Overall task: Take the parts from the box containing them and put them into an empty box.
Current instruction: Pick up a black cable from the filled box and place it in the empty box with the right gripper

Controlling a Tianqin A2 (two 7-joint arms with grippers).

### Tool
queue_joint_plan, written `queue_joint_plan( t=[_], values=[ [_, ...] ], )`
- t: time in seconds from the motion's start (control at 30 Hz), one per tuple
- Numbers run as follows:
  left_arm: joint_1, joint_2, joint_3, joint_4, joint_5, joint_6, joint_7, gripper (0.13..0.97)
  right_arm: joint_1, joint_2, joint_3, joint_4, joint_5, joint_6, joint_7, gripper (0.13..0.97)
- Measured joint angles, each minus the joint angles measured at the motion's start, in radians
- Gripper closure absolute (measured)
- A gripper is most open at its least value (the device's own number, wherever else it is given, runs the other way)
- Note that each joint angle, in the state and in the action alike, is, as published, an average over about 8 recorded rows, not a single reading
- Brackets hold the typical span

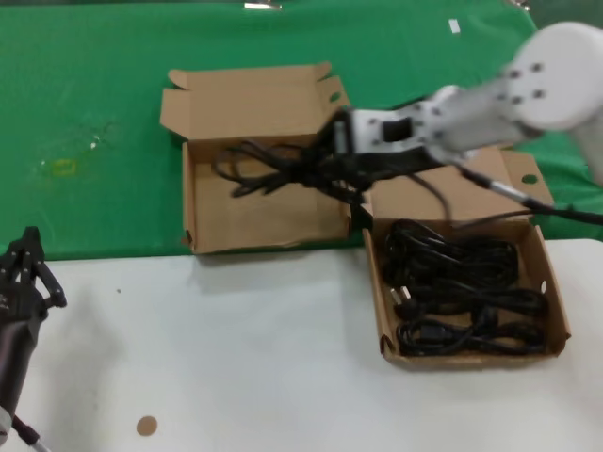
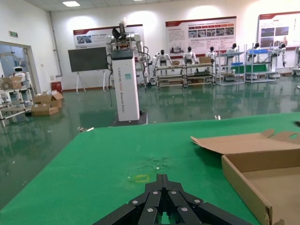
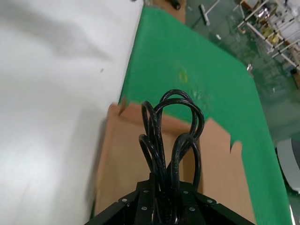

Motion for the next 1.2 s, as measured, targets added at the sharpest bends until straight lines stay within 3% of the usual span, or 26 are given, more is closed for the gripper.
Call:
queue_joint_plan(
  t=[0.43, 0.83, 1.2],
  values=[
    [0.0, 0.0, 0.0, 0.0, 0.0, 0.0, 0.0, 0.953, 0.062, -0.176, -0.039, -0.214, -0.025, 0.095, -0.043, 0.888],
    [0.0, 0.0, 0.0, 0.0, 0.0, 0.0, 0.0, 0.953, 0.084, -0.211, -0.031, -0.359, -0.013, 0.155, -0.105, 0.888],
    [0.0, 0.0, 0.0, 0.0, 0.0, 0.0, 0.0, 0.953, 0.085, -0.221, -0.029, -0.383, -0.009, 0.18, -0.118, 0.847]
  ],
)
